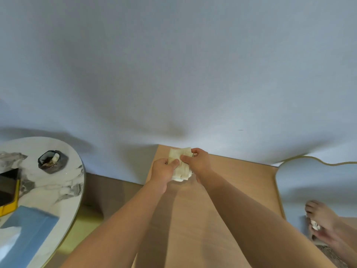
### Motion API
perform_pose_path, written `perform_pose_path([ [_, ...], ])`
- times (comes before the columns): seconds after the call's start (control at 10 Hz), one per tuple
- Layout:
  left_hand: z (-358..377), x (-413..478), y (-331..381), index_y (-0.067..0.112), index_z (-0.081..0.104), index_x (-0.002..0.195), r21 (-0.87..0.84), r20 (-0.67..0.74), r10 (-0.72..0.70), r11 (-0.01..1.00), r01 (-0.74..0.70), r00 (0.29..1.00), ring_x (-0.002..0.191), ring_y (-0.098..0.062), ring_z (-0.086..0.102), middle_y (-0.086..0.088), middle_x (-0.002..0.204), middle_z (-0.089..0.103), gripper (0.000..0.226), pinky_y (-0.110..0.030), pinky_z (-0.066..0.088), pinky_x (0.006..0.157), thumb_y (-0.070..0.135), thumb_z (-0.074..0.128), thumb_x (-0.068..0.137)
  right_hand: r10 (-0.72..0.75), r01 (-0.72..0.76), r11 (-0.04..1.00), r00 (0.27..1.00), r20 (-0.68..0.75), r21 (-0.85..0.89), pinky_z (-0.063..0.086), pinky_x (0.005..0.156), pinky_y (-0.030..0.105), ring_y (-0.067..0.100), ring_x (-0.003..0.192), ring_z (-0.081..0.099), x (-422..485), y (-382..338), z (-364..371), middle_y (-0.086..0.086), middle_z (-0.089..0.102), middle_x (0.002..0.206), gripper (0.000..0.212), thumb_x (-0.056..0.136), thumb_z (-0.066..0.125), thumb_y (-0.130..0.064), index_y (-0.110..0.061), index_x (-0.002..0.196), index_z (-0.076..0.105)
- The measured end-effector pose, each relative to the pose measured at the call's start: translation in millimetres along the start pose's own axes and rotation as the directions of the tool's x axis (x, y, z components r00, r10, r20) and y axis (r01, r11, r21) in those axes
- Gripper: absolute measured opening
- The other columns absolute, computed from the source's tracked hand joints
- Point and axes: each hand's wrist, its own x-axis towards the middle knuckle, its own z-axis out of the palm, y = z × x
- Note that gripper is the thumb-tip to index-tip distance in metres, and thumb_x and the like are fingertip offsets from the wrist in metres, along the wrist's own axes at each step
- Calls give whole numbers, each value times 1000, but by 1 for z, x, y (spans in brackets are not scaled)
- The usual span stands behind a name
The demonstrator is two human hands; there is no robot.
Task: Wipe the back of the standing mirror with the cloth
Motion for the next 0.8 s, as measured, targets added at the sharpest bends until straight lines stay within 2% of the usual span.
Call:
perform_pose_path([
  [0.1,-13,40,-25,-8,71,99,95,-24,-14,995,16,1000,80,-28,64,-17,94,70,27,-32,49,63,19,72,98,15,-16,994,1000,-8,-105,65,78,51,24,84,77,30,27,32,1,77,91,26,81,82,-23,-21,104,70],
  [0.2,-15,70,-46,-12,71,101,174,-43,0,985,8,999,83,-32,65,-21,93,71,33,-39,49,67,20,73,97,25,-32,984,999,-46,-174,64,78,50,26,86,76,51,46,52,2,76,91,28,83,80,-23,-18,109,68],
  [0.3,-10,87,-57,-3,73,96,330,-60,80,942,-55,995,91,-36,71,-14,92,74,27,-35,49,65,24,73,97,-1,-19,972,996,-87,-233,61,72,40,23,88,74,66,56,64,-2,73,89,25,86,77,-17,-16,108,66],
  [0.4,-5,91,-59,0,69,106,484,-65,181,865,-128,981,99,-35,67,-13,103,71,30,-35,47,71,27,73,97,-12,-28,962,989,-145,-273,46,57,25,20,84,69,68,60,70,-8,69,84,21,87,76,-17,-18,104,64],
  [0.5,-3,92,-61,-1,64,118,556,-77,225,818,-146,971,109,-36,62,-17,119,64,37,-42,50,86,29,71,98,-29,-36,945,980,-195,-325,46,68,27,24,95,69,71,65,74,3,73,105,30,87,76,-20,-14,114,66],
  [0.6,-5,90,-59,0,59,121,620,-68,252,769,-157,965,116,-37,59,-17,122,63,42,-46,50,93,32,72,97,-1,-78,929,977,-213,-362,48,71,32,25,98,67,71,63,73,5,68,118,33,87,78,-26,-14,114,63],
  [0.7,-10,89,-58,4,56,123,699,-77,269,701,-141,960,122,-36,55,-15,126,61,49,-48,49,97,42,72,96,-7,-99,865,978,-209,-491,53,88,42,29,113,61,69,59,71,6,57,128,44,89,77,-37,-13,120,58],
  [0.8,-17,83,-54,5,56,128,759,-79,287,638,-129,955,125,-37,52,-16,131,57,55,-48,45,103,50,64,99,-88,-77,767,971,-224,-636,45,105,46,31,127,51,54,49,68,9,55,133,55,91,72,-47,-11,128,55],
])
